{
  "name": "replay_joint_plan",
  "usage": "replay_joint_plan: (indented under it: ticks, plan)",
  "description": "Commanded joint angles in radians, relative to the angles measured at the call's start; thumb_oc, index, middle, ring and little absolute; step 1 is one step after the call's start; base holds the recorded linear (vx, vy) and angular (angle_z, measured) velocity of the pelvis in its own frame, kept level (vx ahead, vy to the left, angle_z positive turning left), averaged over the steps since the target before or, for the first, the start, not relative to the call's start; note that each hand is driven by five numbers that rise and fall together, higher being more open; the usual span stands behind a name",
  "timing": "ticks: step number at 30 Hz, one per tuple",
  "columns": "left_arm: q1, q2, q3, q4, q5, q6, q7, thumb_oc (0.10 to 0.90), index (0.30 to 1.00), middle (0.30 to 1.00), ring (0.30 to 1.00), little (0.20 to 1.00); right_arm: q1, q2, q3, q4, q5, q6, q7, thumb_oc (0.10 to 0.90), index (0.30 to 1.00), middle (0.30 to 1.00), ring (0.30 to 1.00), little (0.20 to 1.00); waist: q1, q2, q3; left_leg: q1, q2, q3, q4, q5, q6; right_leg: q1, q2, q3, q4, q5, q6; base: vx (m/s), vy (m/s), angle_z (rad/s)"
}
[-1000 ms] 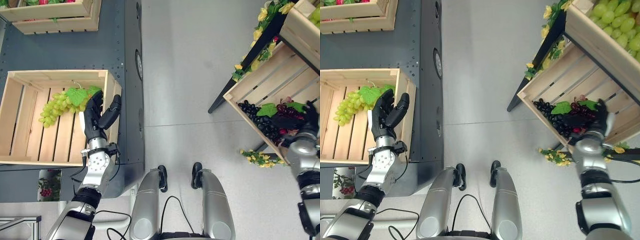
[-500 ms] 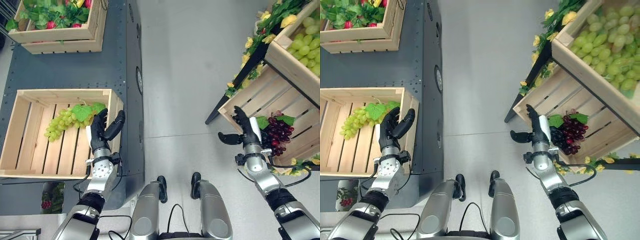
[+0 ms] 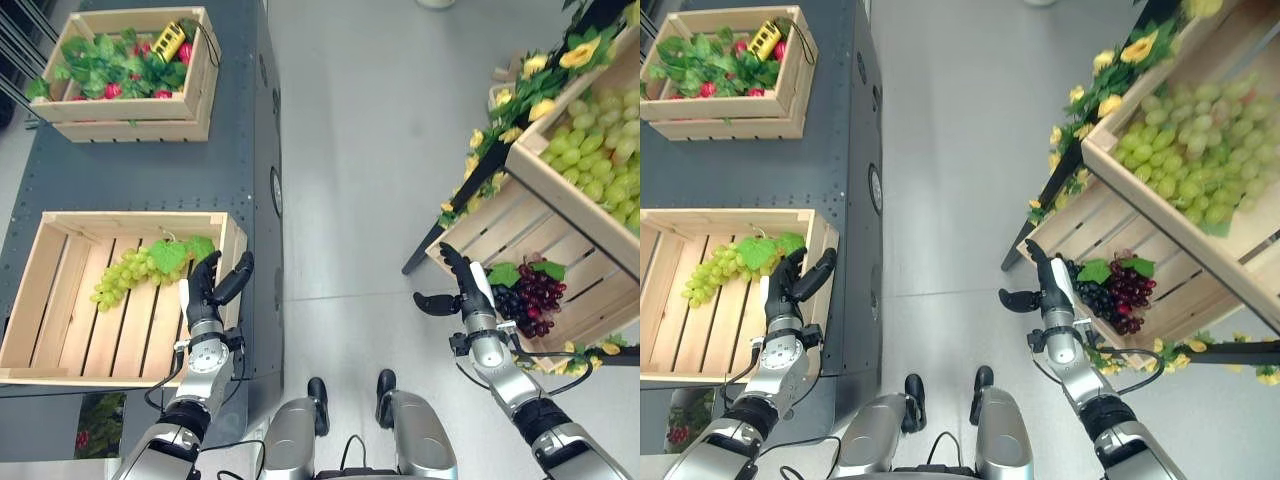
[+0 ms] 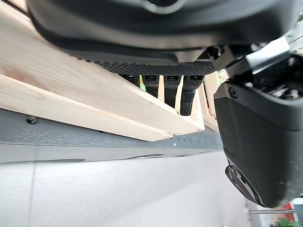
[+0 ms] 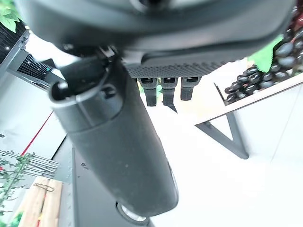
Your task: Pick up the fruits from the basket on one side to the basket on the other side
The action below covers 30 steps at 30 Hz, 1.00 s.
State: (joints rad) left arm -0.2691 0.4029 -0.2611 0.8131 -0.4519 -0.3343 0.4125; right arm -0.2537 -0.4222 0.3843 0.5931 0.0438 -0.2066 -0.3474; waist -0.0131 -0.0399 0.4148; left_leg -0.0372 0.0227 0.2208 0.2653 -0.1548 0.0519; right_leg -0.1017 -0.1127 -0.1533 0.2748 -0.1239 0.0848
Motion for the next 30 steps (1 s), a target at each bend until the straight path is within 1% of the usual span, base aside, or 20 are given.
replay_joint_plan:
  ticks: [1, 3, 4, 5, 6, 8, 9, 10, 11, 13, 16, 17, 19, 22, 25, 28, 30]
  plan:
    - [0.034, -0.138, -0.152, -0.021, 0.128, -0.026, -0.058, 0.800, 0.900, 0.900, 0.900, 0.900, -0.020, -0.009, 0.033, -0.049, -0.015, -0.122, 0.021, 0.800, 0.900, 0.900, 0.900, 0.900, -0.018, -0.003, -0.106, 0.001, -0.003, -0.014, -0.016, -0.046, -0.018, 0.054, -0.018, -0.033, -0.087, 0.021, -0.014, 0.04, -0.042, 0.06]
    - [0.036, -0.131, -0.156, -0.021, 0.196, -0.036, -0.032, 0.800, 0.900, 0.900, 0.900, 0.900, -0.007, 0.002, 0.036, -0.037, -0.010, -0.127, 0.038, 0.800, 0.900, 0.900, 0.900, 0.900, -0.012, 0.004, -0.124, 0.017, -0.009, -0.026, -0.054, -0.028, -0.022, 0.070, -0.017, -0.038, -0.111, 0.027, -0.012, 0.05, -0.033, 0.18]
    - [0.036, -0.112, -0.162, -0.027, 0.269, -0.050, -0.001, 0.800, 0.900, 0.900, 0.900, 0.900, 0.006, 0.008, 0.041, -0.026, -0.006, -0.133, 0.050, 0.800, 0.900, 0.900, 0.900, 0.900, -0.006, 0.010, -0.139, 0.030, -0.013, -0.036, -0.080, -0.016, -0.026, 0.082, -0.016, -0.045, -0.125, 0.030, -0.011, 0.05, -0.020, 0.22]
    - [0.036, -0.106, -0.162, -0.032, 0.288, -0.056, 0.008, 0.800, 0.900, 0.900, 0.900, 0.900, 0.009, 0.011, 0.043, -0.023, -0.005, -0.134, 0.055, 0.800, 0.900, 0.900, 0.900, 0.900, -0.005, 0.012, -0.143, 0.034, -0.015, -0.039, -0.089, -0.012, -0.027, 0.086, -0.015, -0.047, -0.129, 0.031, -0.011, 0.06, -0.017, 0.18]
    - [0.033, -0.086, -0.162, -0.054, 0.339, -0.076, 0.036, 0.800, 0.900, 0.900, 0.900, 0.900, 0.014, 0.014, 0.047, -0.019, -0.003, -0.133, 0.066, 0.800, 0.900, 0.900, 0.900, 0.900, 0.001, 0.018, -0.151, 0.042, -0.018, -0.048, -0.107, -0.003, -0.031, 0.095, -0.014, -0.051, -0.140, 0.033, -0.010, 0.03, -0.007, 0.13]
    - [0.034, -0.067, -0.164, -0.081, 0.379, -0.094, 0.063, 0.800, 0.900, 0.900, 0.900, 0.900, 0.021, 0.014, 0.052, -0.024, -0.002, -0.129, 0.068, 0.800, 0.900, 0.900, 0.900, 0.900, 0.006, 0.021, -0.156, 0.046, -0.019, -0.055, -0.117, 0.002, -0.033, 0.101, -0.014, -0.055, -0.147, 0.033, -0.011, 0.02, -0.008, 0.07]
    - [0.034, -0.042, -0.161, -0.126, 0.417, -0.111, 0.087, 0.800, 0.900, 0.900, 0.900, 0.900, 0.026, 0.012, 0.055, -0.027, 0.002, -0.126, 0.073, 0.800, 0.900, 0.900, 0.900, 0.900, 0.013, 0.025, -0.160, 0.050, -0.021, -0.064, -0.128, 0.006, -0.034, 0.107, -0.014, -0.060, -0.154, 0.032, -0.012, 0.02, -0.014, 0.13]
    - [0.037, -0.019, -0.155, -0.171, 0.442, -0.122, 0.101, 0.800, 0.900, 0.900, 0.900, 0.900, 0.035, 0.011, 0.059, -0.030, 0.003, -0.123, 0.074, 0.800, 0.900, 0.900, 0.900, 0.900, 0.021, 0.028, -0.164, 0.053, -0.021, -0.072, -0.137, 0.011, -0.036, 0.115, -0.014, -0.066, -0.161, 0.032, -0.014, 0.02, -0.014, 0.18]
    - [0.038, -0.014, -0.152, -0.181, 0.443, -0.122, 0.101, 0.800, 0.900, 0.900, 0.900, 0.900, 0.037, 0.011, 0.059, -0.031, 0.003, -0.122, 0.074, 0.800, 0.900, 0.900, 0.900, 0.900, 0.023, 0.029, -0.166, 0.053, -0.021, -0.075, -0.140, 0.012, -0.037, 0.117, -0.014, -0.068, -0.164, 0.032, -0.014, 0.02, -0.022, 0.22]
    - [0.045, 0.027, -0.130, -0.254, 0.472, -0.143, 0.118, 0.800, 0.900, 0.900, 0.900, 0.900, 0.042, 0.007, 0.061, -0.032, 0.006, -0.118, 0.086, 0.800, 0.900, 0.900, 0.900, 0.900, 0.042, 0.036, -0.175, 0.059, -0.023, -0.096, -0.165, 0.024, -0.043, 0.133, -0.017, -0.085, -0.194, 0.040, -0.015, 0.01, -0.024, 0.20]
    - [0.047, 0.051, -0.111, -0.289, 0.500, -0.160, 0.125, 0.800, 0.900, 0.900, 0.900, 0.900, 0.025, 0.008, 0.074, -0.009, 0.010, -0.129, 0.103, 0.800, 0.900, 0.900, 0.900, 0.900, 0.063, 0.042, -0.189, 0.071, -0.021, -0.119, -0.217, 0.050, -0.053, 0.154, -0.016, -0.104, -0.240, 0.058, -0.014, 0.01, -0.026, 0.32]
    - [0.047, 0.051, -0.111, -0.289, 0.500, -0.160, 0.125, 0.800, 0.900, 0.900, 0.900, 0.900, 0.025, 0.008, 0.074, -0.008, 0.010, -0.129, 0.103, 0.800, 0.900, 0.900, 0.900, 0.900, 0.062, 0.042, -0.189, 0.072, -0.021, -0.119, -0.218, 0.050, -0.053, 0.155, -0.016, -0.104, -0.241, 0.059, -0.014, 0.01, -0.033, 0.22]
    - [0.047, 0.067, -0.096, -0.300, 0.513, -0.165, 0.137, 0.800, 0.900, 0.900, 0.900, 0.900, 0.010, 0.009, 0.085, 0.001, 0.023, -0.137, 0.116, 0.800, 0.900, 0.900, 0.900, 0.900, 0.079, 0.050, -0.205, 0.082, -0.018, -0.140, -0.286, 0.089, -0.066, 0.172, -0.012, -0.130, -0.284, 0.075, -0.009, -0.01, -0.043, 0.16]
    - [0.053, 0.075, -0.087, -0.294, 0.532, -0.158, 0.162, 0.800, 0.900, 0.900, 0.900, 0.900, 0.009, 0.012, 0.087, -0.007, 0.042, -0.135, 0.124, 0.800, 0.900, 0.900, 0.900, 0.900, 0.089, 0.056, -0.220, 0.086, -0.017, -0.164, -0.329, 0.116, -0.073, 0.179, -0.008, -0.148, -0.293, 0.075, -0.009, 0.00, -0.041, 0.10]
    - [0.073, 0.081, -0.067, -0.302, 0.549, -0.144, 0.193, 0.800, 0.900, 0.900, 0.900, 0.900, 0.029, 0.016, 0.085, -0.022, 0.064, -0.131, 0.133, 0.800, 0.900, 0.900, 0.900, 0.900, 0.093, 0.059, -0.232, 0.089, -0.018, -0.173, -0.332, 0.120, -0.072, 0.186, -0.010, -0.159, -0.290, 0.069, -0.012, 0.05, -0.023, 0.23]
    - [0.096, 0.103, -0.031, -0.315, 0.584, -0.145, 0.259, 0.800, 0.900, 0.900, 0.900, 0.900, 0.059, 0.024, 0.085, -0.041, 0.071, -0.124, 0.155, 0.800, 0.900, 0.900, 0.900, 0.900, 0.096, 0.064, -0.237, 0.093, -0.015, -0.170, -0.330, 0.121, -0.074, 0.195, -0.012, -0.166, -0.283, 0.056, -0.020, 0.06, -0.019, 0.04]
    - [0.106, 0.125, 0.002, -0.326, 0.614, -0.131, 0.301, 0.800, 0.900, 0.900, 0.900, 0.900, 0.071, 0.026, 0.084, -0.041, 0.079, -0.115, 0.178, 0.800, 0.900, 0.900, 0.900, 0.900, 0.100, 0.068, -0.238, 0.096, -0.013, -0.176, -0.325, 0.120, -0.078, 0.204, -0.009, -0.168, -0.281, 0.045, -0.028, 0.09, -0.030, 0.05]
